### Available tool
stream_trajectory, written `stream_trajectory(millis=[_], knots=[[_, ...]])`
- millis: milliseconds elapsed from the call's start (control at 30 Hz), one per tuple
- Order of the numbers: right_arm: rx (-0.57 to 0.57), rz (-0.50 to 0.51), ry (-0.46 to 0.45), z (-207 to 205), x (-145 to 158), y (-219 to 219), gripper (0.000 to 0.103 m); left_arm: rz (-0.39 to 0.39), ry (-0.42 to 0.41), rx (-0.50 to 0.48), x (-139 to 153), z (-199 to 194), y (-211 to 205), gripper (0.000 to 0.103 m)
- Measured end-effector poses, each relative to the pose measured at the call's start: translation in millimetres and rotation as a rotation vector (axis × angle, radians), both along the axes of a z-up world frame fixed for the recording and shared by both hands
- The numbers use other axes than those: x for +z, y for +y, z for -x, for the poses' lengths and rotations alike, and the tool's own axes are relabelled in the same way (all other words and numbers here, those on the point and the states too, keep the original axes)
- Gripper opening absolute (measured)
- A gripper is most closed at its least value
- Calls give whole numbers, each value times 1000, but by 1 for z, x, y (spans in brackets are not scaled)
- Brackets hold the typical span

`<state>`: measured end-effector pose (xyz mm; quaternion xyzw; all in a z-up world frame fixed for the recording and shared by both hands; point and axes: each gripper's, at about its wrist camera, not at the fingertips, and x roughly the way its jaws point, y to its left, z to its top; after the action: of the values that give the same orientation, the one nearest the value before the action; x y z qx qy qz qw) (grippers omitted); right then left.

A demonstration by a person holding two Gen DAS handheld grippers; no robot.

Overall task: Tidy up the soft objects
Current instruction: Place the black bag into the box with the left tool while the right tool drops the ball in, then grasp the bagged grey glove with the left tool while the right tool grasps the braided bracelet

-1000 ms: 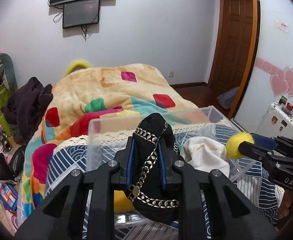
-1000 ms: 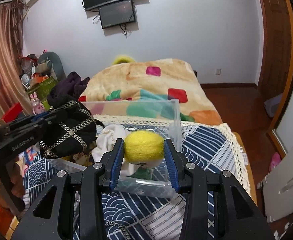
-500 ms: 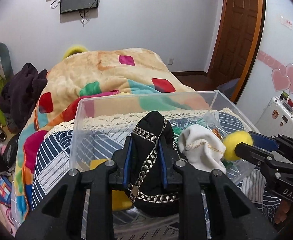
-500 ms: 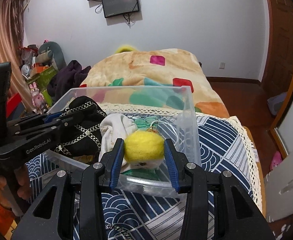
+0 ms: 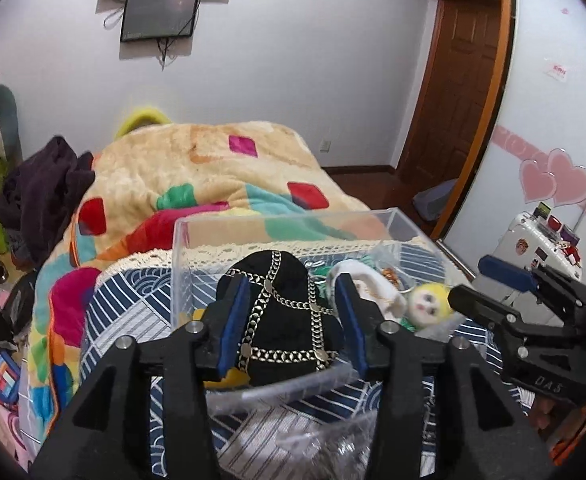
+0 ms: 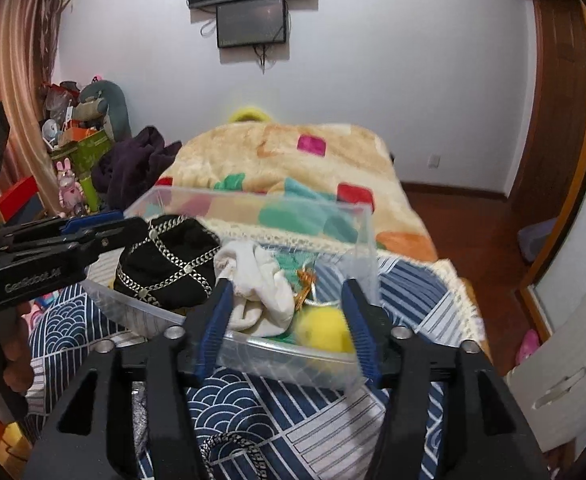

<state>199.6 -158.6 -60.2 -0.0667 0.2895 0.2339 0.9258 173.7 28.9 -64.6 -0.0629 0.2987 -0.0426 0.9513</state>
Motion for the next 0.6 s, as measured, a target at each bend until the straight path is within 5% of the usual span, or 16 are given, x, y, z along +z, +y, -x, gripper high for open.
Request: stream_trajectory(millis=[333, 600], knots=[[13, -62, -85, 29, 20, -15, 70, -57, -66, -8, 13, 51, -15, 90], [24, -43, -45, 46, -3, -19, 73, -34, 47, -37, -18, 70, -20, 95]])
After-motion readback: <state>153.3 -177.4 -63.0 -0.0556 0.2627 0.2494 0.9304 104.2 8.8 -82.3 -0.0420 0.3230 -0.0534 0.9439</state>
